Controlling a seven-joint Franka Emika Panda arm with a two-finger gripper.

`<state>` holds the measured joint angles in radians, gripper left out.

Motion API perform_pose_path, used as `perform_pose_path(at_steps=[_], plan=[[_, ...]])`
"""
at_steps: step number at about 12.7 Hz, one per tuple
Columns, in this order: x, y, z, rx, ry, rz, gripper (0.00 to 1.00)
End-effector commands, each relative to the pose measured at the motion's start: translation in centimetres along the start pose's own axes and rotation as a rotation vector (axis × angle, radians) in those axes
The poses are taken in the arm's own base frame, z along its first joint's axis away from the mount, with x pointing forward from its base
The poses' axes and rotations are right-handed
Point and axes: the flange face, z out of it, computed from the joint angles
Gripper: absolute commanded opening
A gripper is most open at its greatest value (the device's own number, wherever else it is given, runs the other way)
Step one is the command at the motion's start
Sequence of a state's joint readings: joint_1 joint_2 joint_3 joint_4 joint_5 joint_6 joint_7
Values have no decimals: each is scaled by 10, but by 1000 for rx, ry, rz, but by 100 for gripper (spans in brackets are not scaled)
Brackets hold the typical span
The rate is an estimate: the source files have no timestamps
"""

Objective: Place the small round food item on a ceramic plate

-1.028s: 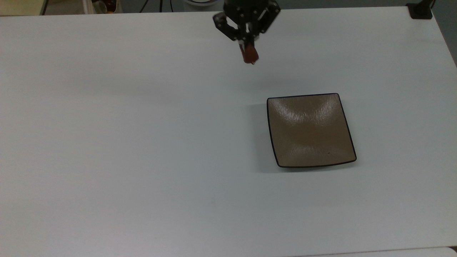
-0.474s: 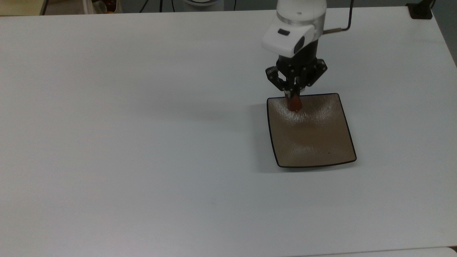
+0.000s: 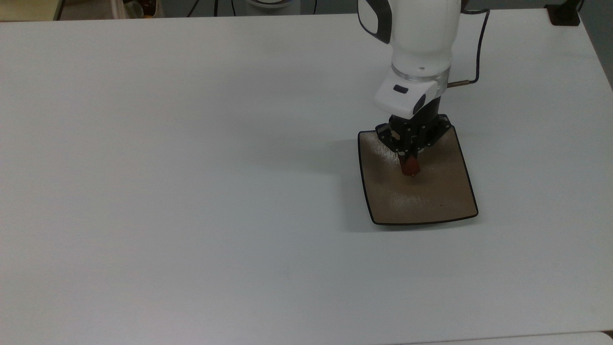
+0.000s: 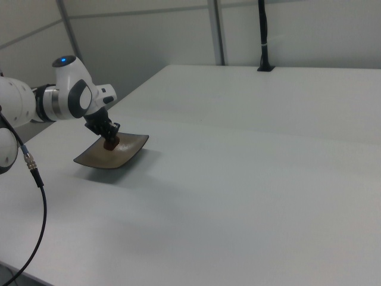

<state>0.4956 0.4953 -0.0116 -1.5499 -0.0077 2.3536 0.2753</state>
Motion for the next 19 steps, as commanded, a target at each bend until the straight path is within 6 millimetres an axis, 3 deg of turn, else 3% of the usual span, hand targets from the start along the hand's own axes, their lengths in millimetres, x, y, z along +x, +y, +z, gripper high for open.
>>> perform_pose_path(at_steps=[1, 5, 6, 7, 8, 12, 15, 19], plan=[[-3, -5, 29, -26, 24, 10, 14], [-9, -7, 54, -28, 9, 9, 27], [-8, -7, 54, -26, 15, 10, 49], [-7, -5, 54, -26, 17, 13, 86], [-7, -5, 54, -28, 17, 9, 100], [-8, -4, 55, -29, 16, 8, 100], [-4, -3, 42, -26, 24, 11, 100], [4, 22, -59, -54, -11, 51, 100]])
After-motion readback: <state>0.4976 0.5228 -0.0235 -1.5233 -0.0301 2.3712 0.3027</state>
